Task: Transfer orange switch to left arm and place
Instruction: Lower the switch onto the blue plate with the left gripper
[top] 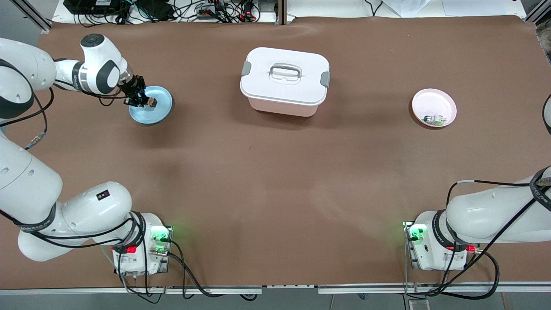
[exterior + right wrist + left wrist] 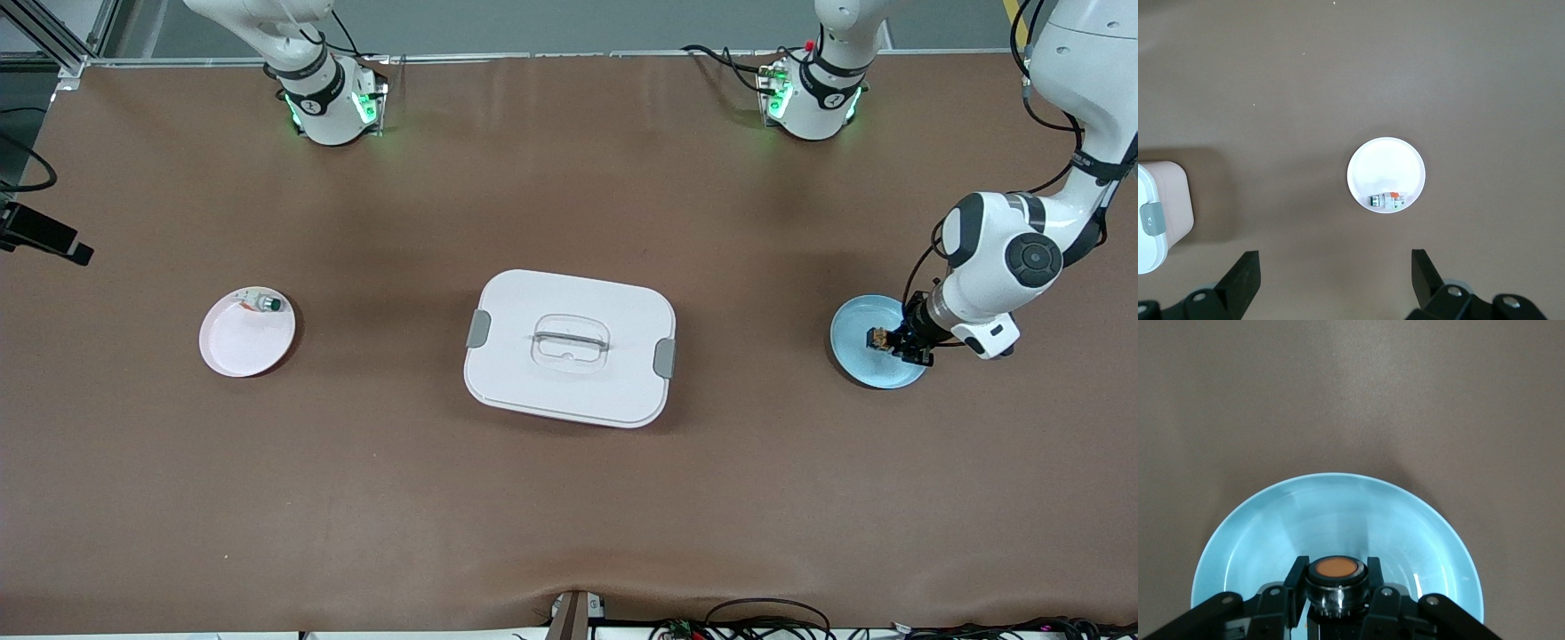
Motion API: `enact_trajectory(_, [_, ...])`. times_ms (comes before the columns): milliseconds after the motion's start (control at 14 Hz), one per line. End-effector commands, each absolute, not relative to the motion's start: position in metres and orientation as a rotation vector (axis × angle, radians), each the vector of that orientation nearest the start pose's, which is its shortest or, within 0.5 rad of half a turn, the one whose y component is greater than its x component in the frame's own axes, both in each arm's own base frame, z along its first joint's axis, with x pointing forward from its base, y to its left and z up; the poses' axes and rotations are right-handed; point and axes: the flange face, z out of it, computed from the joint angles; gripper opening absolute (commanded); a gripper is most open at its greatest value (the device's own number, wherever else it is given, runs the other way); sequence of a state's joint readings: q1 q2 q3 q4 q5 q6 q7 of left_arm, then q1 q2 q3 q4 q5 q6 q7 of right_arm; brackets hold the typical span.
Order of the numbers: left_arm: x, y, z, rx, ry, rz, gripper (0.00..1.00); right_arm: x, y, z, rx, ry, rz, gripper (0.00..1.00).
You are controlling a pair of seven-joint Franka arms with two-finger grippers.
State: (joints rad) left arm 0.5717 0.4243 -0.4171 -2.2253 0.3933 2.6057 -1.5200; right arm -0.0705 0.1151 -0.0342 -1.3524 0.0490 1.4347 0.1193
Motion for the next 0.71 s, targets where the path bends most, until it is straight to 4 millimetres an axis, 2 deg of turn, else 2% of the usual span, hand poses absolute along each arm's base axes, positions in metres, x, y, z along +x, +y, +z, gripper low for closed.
enact_trajectory(0, [0.5455,0.0684,0.1932,-2.426,-1.964,-0.069,0.0,0.5701,-0.0525,0.6558,-3.064,0.336,0.05,1.0])
enact_trajectory(356, [0.544,0.0673,0.1871,-2.431,-1.952,-0.055,0.0,0.5699,-0.0453,0.6556,-3.078,0.317,0.056,1.0])
enact_trajectory(642, [0.544,0.0673,0.1871,-2.431,-1.952,-0.054,0.0,0.5691,-0.0471,0.6551,-3.079,0.319,0.065,1.0])
